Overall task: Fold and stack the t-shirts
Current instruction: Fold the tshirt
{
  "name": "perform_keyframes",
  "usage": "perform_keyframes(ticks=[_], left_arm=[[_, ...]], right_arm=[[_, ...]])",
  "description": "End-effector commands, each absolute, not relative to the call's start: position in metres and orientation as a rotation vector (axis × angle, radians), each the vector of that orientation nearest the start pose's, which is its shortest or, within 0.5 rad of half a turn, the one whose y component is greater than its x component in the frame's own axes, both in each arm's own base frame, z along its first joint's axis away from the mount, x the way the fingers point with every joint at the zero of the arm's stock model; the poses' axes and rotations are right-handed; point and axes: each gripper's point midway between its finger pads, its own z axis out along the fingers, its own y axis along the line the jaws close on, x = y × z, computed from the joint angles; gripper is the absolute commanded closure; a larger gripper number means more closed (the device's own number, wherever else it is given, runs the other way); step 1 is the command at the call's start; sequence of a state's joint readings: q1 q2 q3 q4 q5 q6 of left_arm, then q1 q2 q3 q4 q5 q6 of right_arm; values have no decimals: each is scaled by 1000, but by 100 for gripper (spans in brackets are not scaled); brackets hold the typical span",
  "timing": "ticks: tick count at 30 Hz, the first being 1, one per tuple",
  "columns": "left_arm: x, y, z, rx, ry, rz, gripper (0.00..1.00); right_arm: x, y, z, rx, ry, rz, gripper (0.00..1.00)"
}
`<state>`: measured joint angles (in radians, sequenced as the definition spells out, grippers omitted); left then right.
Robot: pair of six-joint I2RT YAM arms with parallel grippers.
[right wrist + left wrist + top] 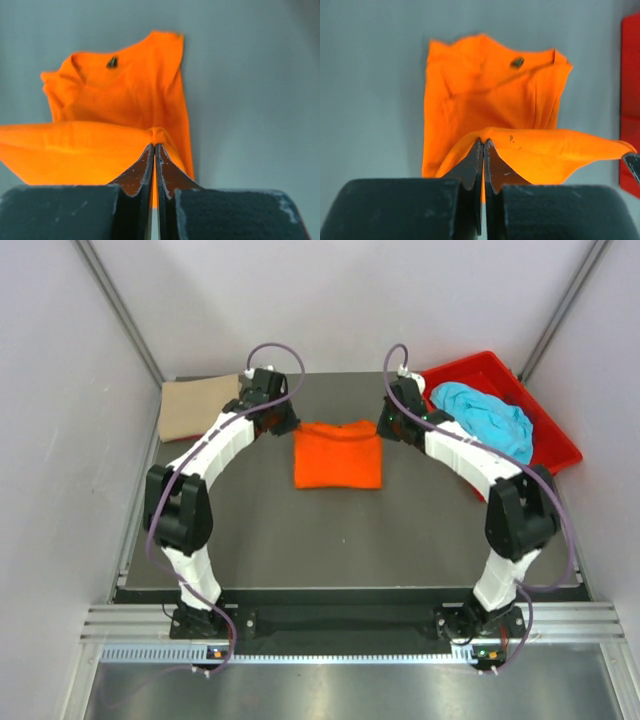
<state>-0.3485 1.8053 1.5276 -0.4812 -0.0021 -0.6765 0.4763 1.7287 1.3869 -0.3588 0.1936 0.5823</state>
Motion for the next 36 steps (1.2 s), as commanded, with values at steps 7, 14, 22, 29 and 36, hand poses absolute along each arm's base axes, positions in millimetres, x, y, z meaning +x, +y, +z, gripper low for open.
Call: perform_keyframes(ticks=[7,14,22,29,36], left_arm=[[532,-192,158,-380,2267,-527,100],[563,-181,136,-412,2248,-521,100],[571,-173,134,-432,2250,-480,100],[581,-167,129,-424,2243,-436,100],[589,-169,112,-417,2257,-443,100]], right_arm=[[519,218,165,170,2235,418,100],[549,223,146,129,2250,464,100],[565,228,135,126,2258,501,100],[574,227,133,143,2247,511,100],[577,221,123,173,2260,483,100]])
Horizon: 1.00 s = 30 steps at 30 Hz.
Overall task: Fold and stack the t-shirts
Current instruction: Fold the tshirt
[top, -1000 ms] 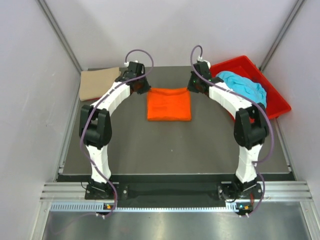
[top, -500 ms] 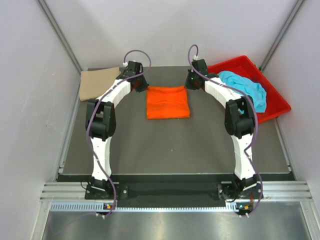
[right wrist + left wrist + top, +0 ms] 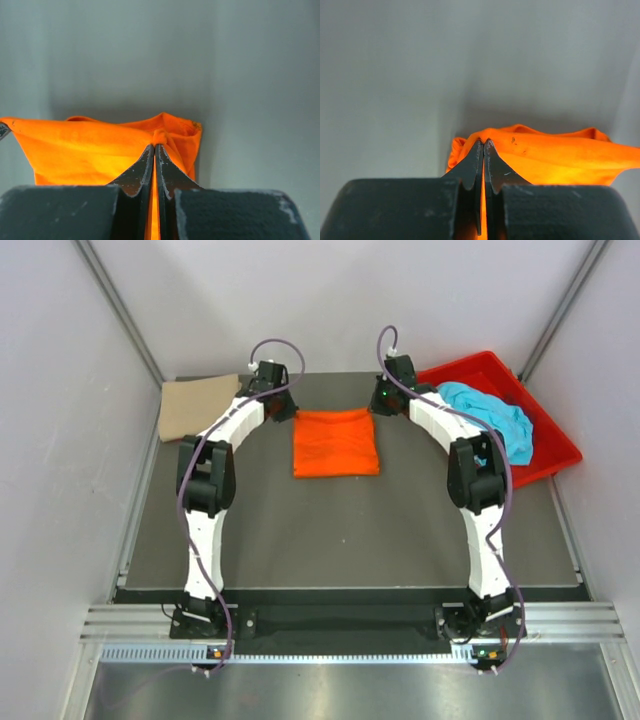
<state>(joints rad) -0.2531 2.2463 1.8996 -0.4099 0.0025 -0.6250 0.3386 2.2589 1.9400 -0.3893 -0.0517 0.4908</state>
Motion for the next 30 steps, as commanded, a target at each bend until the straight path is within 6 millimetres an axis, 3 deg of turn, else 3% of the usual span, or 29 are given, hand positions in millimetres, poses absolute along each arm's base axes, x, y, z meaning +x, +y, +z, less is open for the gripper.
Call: perform_keyframes(ticks=[1,5,6,8,9,10,11,12,13,14,15,16,17,18,20,21,22,23,25,27,30], left_arm=[[590,-169,104,-415,2271,-435,100],[597,-167,99,-403,2269,-412,100],[600,-166,101,-394,2262,-408,100],[601,-166,98,-375,2279,-403,90],[603,-165,107,-353,2278,-395,83],[604,-162,114,-340,2273,-391,74],[603,-160,122,-326,2266,-386,71],[601,-158,129,-307,2263,-375,69],[596,-156,151,-300,2237,-374,68],[591,-157,156,-290,2235,-383,67],[577,-160,143,-274,2277,-411,67],[571,-165,169,-248,2221,-458,67],[563,-170,169,-234,2218,-490,67],[543,-176,148,-225,2275,-540,67],[526,-193,157,-179,2257,-635,68],[510,-201,143,-182,2307,-697,69],[502,-208,145,-174,2303,-736,69],[492,-212,132,-176,2320,-766,70],[482,-218,128,-193,2323,-829,70],[471,-218,106,-229,2359,-841,71],[460,-215,74,-254,2434,-822,70]], right_arm=[[578,221,124,177,2254,480,100],[586,217,123,192,2236,487,100],[587,217,118,185,2242,502,90],[591,223,123,130,2225,546,79],[590,225,123,97,2231,569,73],[588,223,124,58,2240,558,61],[583,224,124,24,2248,565,55],[578,225,139,-14,2230,579,51],[573,220,142,-38,2233,560,47],[563,216,134,-50,2262,552,47],[554,216,148,-89,2247,572,47],[545,215,148,-102,2268,576,47],[534,214,140,-114,2300,583,47],[524,217,153,-152,2286,623,47],[507,222,150,-193,2305,676,52],[495,233,160,-258,2287,763,56],[487,239,159,-295,2298,819,59],[476,251,159,-354,2299,924,64],[466,267,158,-404,2287,1017,81],[453,283,140,-436,2320,1120,89],[444,296,110,-452,2369,1243,89]])
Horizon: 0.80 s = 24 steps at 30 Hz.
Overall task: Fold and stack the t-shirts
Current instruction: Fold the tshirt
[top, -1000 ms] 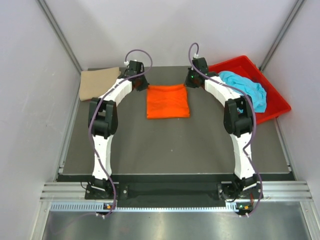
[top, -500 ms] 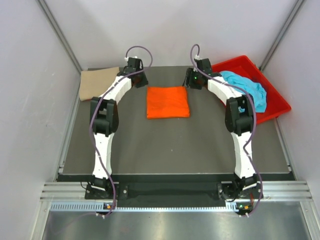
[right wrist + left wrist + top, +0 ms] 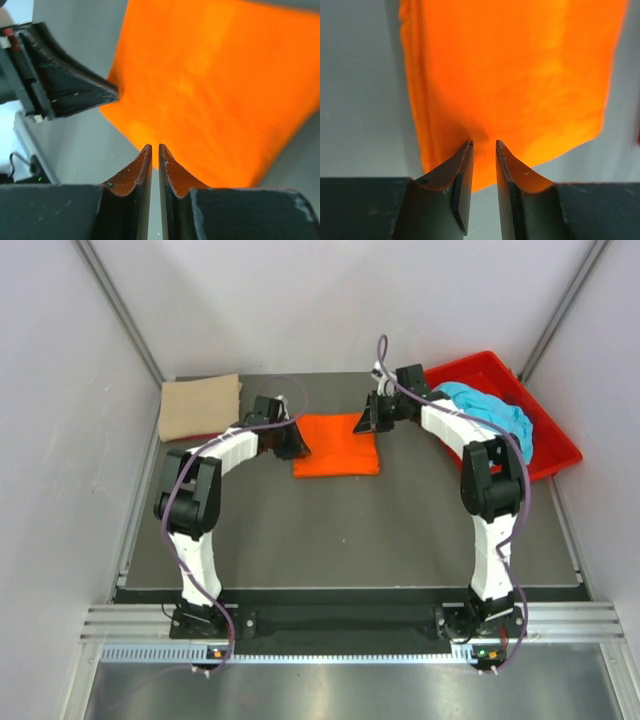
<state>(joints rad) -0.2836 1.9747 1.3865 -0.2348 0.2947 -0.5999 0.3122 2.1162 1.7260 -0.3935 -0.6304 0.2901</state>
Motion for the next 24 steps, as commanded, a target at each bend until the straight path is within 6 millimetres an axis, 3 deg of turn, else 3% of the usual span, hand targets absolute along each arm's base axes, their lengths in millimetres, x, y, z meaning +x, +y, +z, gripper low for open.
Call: perform_keyframes(ticks=[1,4,6,9,11,15,18,21,24], left_arm=[[460,-210,64,-272,2450,-781,71],[456,-194,34,-297,2514,-652,72],[460,-182,30,-303,2541,-546,73],[463,-172,39,-310,2541,-464,73],[468,-174,58,-304,2517,-477,72],[471,-189,103,-294,2462,-564,71],[467,-204,113,-265,2436,-600,70],[457,-212,92,-278,2479,-627,71],[442,-210,58,-307,2538,-627,72]], right_arm=[[444,295,101,-445,2387,1244,89],[445,283,65,-443,2480,1154,90],[448,265,41,-454,2542,1049,91],[453,250,40,-430,2570,1020,92],[454,250,57,-443,2554,1026,93],[441,280,98,-519,2466,1131,98],[428,311,110,-571,2422,1243,99],[420,332,98,-614,2431,1286,99],[418,336,76,-592,2470,1302,99]])
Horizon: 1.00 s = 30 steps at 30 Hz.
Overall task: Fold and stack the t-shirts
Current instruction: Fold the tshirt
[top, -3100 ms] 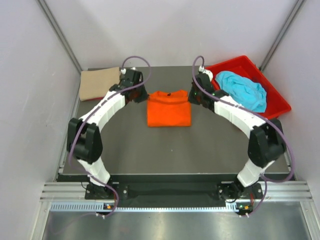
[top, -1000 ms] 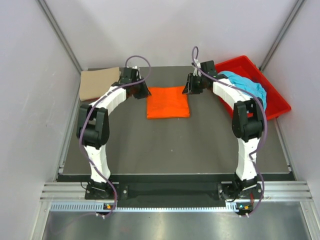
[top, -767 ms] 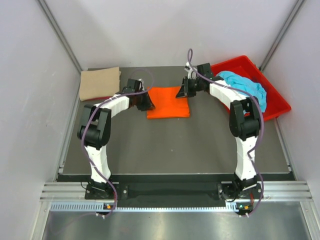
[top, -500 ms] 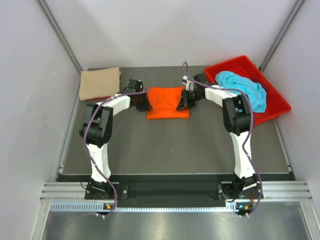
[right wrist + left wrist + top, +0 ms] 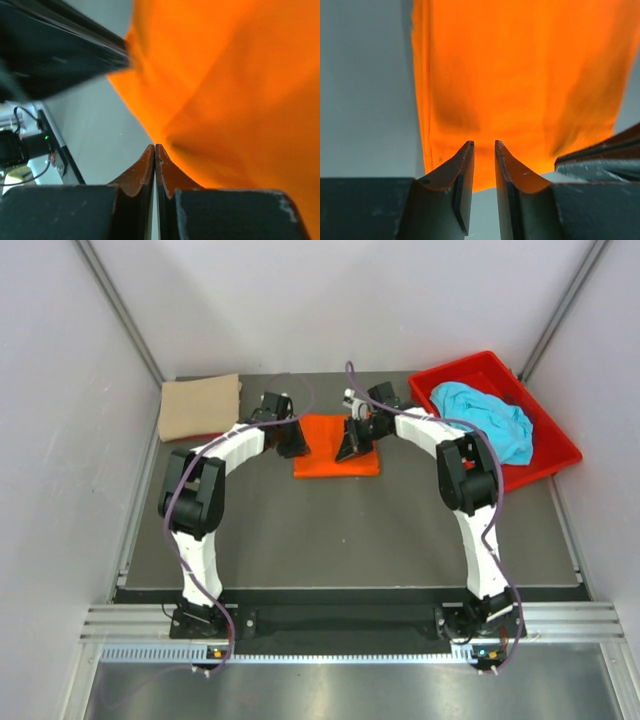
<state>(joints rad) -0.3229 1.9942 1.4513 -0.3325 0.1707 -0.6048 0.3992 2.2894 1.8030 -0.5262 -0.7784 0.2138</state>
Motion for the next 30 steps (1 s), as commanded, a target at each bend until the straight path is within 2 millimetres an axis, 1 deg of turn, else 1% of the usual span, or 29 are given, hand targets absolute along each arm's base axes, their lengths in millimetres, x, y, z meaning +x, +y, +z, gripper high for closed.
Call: perform_keyframes(ticks=[1,2,4,5,6,7,8,9,10,11,13,14,15,16,17,18,19,20,21,22,23,24,25,26,28,30], left_arm=[[433,-204,42,-323,2567,-596,72],[430,-200,35,-334,2579,-568,72],[423,-192,18,-348,2616,-508,73],[421,-184,11,-364,2624,-449,73],[418,-179,5,-373,2640,-412,73],[416,-170,1,-390,2655,-343,73],[416,-168,1,-390,2656,-326,73],[415,-167,2,-391,2658,-320,73],[416,-168,5,-388,2654,-322,73],[416,-168,8,-386,2652,-323,73],[424,-170,23,-378,2624,-338,73],[424,-170,28,-376,2625,-336,72],[426,-171,39,-370,2611,-348,70],[432,-175,52,-359,2587,-375,69],[432,-177,67,-345,2568,-400,68],[432,-182,77,-327,2561,-442,62],[436,-185,89,-316,2539,-461,60],[435,-186,96,-297,2530,-472,58],[433,-186,105,-287,2521,-482,57],[431,-186,107,-280,2525,-488,55],[428,-187,108,-267,2529,-495,54],[426,-186,108,-265,2533,-500,53],[419,-188,100,-260,2558,-517,53],[416,-188,96,-261,2567,-522,52],[409,-187,82,-277,2591,-524,52],[405,-186,75,-293,2599,-531,53]], right_arm=[[417,335,66,-584,2486,1303,99],[416,334,58,-581,2498,1303,99],[419,327,48,-563,2519,1284,99],[420,324,40,-553,2533,1282,99],[423,320,37,-539,2542,1274,98],[425,317,32,-533,2551,1269,98],[428,313,31,-524,2562,1260,98],[429,304,25,-513,2602,1212,98],[434,301,29,-514,2599,1183,98],[439,294,31,-523,2595,1137,97],[437,286,37,-509,2617,1089,92],[441,283,52,-512,2592,1044,90],[440,281,59,-507,2586,1027,86],[437,278,75,-501,2565,1003,83],[437,274,81,-476,2564,964,79],[438,272,89,-464,2544,945,70],[430,266,84,-439,2565,917,65],[432,259,100,-407,2540,855,60],[431,255,103,-391,2529,836,55],[421,249,95,-376,2556,819,53],[421,244,105,-342,2540,781,50],[415,238,97,-315,2559,756,46],[416,234,98,-293,2558,730,44],[418,227,102,-252,2550,675,43],[416,218,96,-218,2567,616,43],[417,210,92,-192,2577,558,42]])
